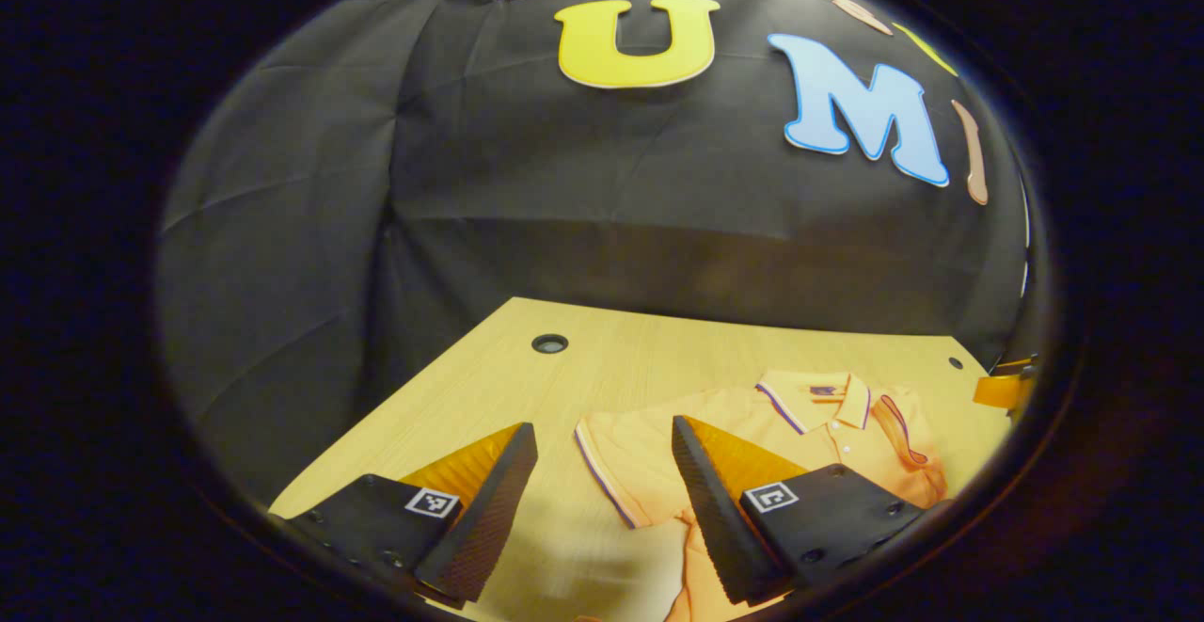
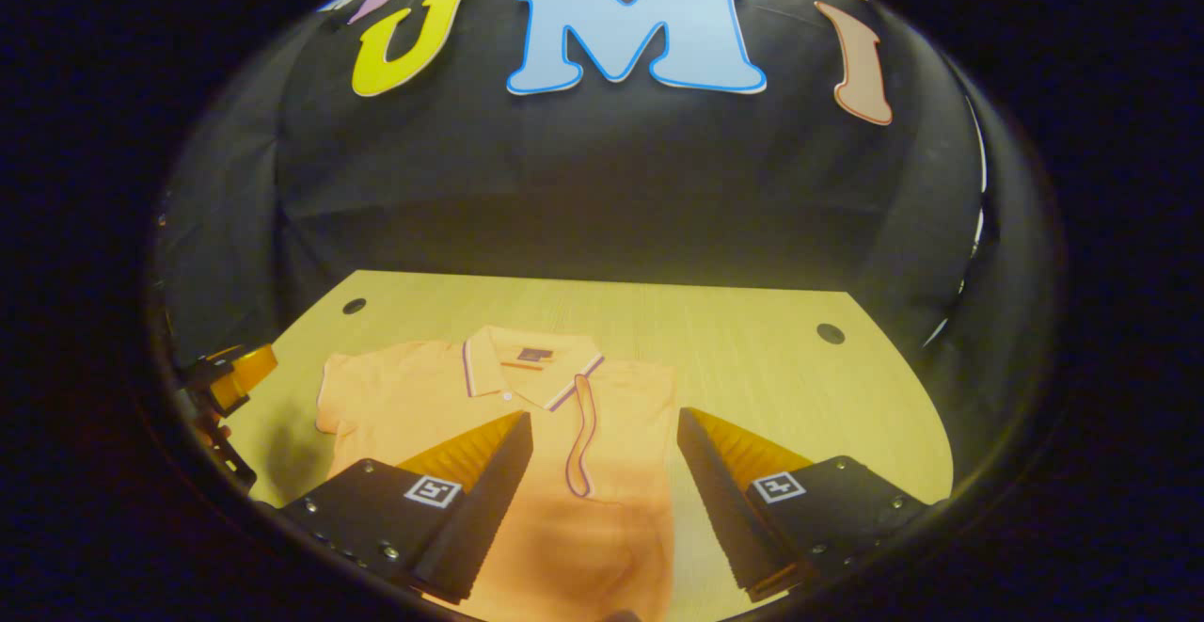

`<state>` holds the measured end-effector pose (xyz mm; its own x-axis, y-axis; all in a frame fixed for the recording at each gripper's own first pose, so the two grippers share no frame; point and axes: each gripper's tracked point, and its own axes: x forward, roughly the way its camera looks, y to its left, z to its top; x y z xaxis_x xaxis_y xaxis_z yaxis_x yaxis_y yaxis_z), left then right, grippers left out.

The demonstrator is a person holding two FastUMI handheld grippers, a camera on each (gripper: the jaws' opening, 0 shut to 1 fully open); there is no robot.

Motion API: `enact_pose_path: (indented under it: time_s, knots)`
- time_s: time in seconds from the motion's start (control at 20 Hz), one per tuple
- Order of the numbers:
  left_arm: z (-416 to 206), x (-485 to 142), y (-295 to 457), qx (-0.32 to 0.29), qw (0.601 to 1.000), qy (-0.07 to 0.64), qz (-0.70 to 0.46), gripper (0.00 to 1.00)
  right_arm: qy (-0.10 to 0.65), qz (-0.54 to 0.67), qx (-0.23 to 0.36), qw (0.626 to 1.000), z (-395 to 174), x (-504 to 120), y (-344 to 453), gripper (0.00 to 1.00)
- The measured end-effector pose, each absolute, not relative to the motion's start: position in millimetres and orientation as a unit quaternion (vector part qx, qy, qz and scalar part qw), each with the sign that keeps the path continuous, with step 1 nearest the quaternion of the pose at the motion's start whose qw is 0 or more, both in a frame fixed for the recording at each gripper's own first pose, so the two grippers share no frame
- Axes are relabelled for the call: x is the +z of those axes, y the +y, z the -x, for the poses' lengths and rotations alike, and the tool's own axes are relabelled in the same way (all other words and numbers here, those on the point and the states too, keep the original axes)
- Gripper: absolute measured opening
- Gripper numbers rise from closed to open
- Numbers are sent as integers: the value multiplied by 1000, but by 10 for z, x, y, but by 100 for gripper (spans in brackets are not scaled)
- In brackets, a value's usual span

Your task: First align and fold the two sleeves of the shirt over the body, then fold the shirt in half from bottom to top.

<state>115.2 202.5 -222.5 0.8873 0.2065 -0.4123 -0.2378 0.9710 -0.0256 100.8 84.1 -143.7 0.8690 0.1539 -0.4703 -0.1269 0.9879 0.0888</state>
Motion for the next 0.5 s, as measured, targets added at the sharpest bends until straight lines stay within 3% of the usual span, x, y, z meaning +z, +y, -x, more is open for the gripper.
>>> enact_pose_path:
  time_s: [0.5]
  knots:
    - [-1625,-3149,2206,117,944,305,44,94,200,-4,72,977,-312,-1059,764,96]
